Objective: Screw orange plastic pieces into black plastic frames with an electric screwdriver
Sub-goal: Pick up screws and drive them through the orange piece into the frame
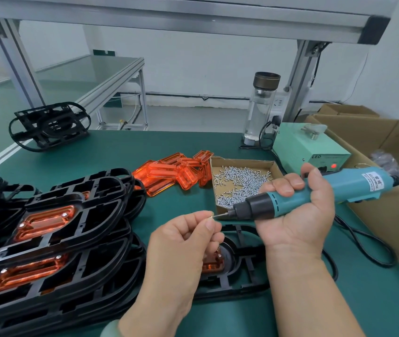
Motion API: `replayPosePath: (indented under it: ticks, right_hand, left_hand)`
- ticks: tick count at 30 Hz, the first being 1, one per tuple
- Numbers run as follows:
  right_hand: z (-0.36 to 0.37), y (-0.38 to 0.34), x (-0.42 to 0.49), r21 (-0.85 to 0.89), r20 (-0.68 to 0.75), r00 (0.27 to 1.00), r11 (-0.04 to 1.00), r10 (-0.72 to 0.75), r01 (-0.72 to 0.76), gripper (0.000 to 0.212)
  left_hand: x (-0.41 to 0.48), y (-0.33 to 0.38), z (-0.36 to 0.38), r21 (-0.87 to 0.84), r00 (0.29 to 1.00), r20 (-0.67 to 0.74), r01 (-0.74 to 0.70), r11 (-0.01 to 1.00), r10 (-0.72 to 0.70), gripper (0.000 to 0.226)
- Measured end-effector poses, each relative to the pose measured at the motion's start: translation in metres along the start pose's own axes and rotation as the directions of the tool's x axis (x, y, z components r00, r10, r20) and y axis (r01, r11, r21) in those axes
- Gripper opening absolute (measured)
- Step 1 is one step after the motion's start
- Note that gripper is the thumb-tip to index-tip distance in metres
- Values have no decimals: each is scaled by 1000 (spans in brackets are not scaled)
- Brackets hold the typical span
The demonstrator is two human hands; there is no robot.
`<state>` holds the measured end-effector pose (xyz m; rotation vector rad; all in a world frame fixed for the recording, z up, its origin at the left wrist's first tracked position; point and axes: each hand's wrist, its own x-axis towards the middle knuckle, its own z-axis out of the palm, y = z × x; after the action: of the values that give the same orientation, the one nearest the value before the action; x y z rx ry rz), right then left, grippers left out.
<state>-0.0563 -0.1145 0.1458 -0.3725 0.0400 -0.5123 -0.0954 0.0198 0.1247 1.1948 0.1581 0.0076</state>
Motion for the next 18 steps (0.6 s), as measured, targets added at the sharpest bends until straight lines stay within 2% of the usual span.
replayPosePath:
  ticks: [4, 8, 13, 18]
  right_hand:
    - [1, 1, 0, -1, 10, 1000, 1000, 5, -5, 14]
    - [1, 1, -1, 12, 31, 999, 1000, 9, -9, 12]
    - [1, 0, -2, 21, 57, 998, 1000, 13, -15, 9]
    - [1, -1, -1, 14, 65, 998, 1000, -2, 1, 7]
  left_hand:
    - [0, 0, 0, 69, 998, -1, -65, 995, 66, 25]
    - [0, 3, -3, 160, 993, 45, -117, 980, 111, 20]
    - [0, 7, -7, 334, 965, 108, -262, 905, 240, 23]
    - [1, 6, -7, 268, 975, 106, -217, 939, 195, 27]
